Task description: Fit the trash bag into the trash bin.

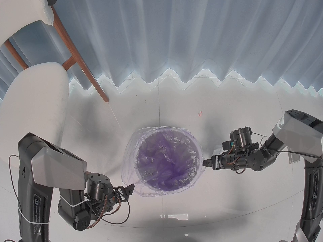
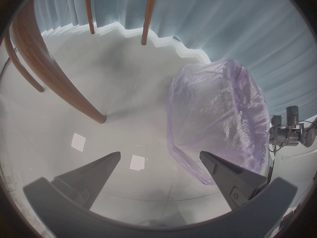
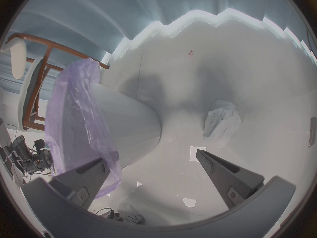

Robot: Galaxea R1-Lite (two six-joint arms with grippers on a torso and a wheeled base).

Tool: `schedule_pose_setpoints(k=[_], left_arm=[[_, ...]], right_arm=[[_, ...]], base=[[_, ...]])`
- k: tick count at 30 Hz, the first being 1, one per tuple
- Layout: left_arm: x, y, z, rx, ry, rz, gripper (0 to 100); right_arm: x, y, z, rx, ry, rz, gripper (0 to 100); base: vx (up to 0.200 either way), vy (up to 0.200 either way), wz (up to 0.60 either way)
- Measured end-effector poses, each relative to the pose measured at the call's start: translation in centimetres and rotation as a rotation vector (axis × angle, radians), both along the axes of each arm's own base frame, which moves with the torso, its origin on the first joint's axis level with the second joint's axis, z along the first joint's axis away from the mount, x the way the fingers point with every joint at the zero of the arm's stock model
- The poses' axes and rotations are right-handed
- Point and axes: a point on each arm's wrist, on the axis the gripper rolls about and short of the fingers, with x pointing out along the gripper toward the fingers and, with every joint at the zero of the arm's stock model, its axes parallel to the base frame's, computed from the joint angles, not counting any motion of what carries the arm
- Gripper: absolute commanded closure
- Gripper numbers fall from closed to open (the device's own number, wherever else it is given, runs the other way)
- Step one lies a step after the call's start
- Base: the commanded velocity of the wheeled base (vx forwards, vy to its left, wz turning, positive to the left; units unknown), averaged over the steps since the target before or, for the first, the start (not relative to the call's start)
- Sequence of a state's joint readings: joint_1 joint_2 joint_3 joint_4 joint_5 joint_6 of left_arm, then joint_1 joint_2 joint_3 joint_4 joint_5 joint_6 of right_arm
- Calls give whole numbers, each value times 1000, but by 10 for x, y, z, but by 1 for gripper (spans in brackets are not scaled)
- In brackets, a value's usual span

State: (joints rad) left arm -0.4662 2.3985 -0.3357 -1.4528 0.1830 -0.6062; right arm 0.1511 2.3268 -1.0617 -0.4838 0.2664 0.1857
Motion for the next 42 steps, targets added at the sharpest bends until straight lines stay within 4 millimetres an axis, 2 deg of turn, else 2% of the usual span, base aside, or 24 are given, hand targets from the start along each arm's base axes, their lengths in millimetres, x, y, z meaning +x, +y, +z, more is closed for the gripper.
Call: schedule_pose_setpoints(k=[4, 16, 21, 28, 32, 35, 42], left_arm=[[0, 0, 0, -5, -6, 4, 0], [0, 1, 0, -4, -10, 11, 0], [-1, 1, 0, -1, -9, 14, 0], [-6, 2, -1, 4, -1, 9, 0], [-13, 2, 0, 7, 13, -9, 0], [-22, 0, 6, 5, 19, -36, 0], [-43, -2, 37, -37, -22, -113, 0]], right_arm=[[10, 0, -11, -9, 25, 0, 0], [52, 4, -25, -48, 105, -24, 0], [59, 4, -39, -71, 208, -34, 0], [64, 0, -43, -80, 302, -56, 0], [60, -5, -32, -74, 329, -66, 0], [51, -12, -13, -60, 338, -71, 0], [1, -26, 26, -37, 355, -81, 0]], base=[[0, 0, 0], [0, 0, 0], [0, 0, 0], [0, 0, 0], [0, 0, 0], [0, 0, 0], [-57, 0, 0]])
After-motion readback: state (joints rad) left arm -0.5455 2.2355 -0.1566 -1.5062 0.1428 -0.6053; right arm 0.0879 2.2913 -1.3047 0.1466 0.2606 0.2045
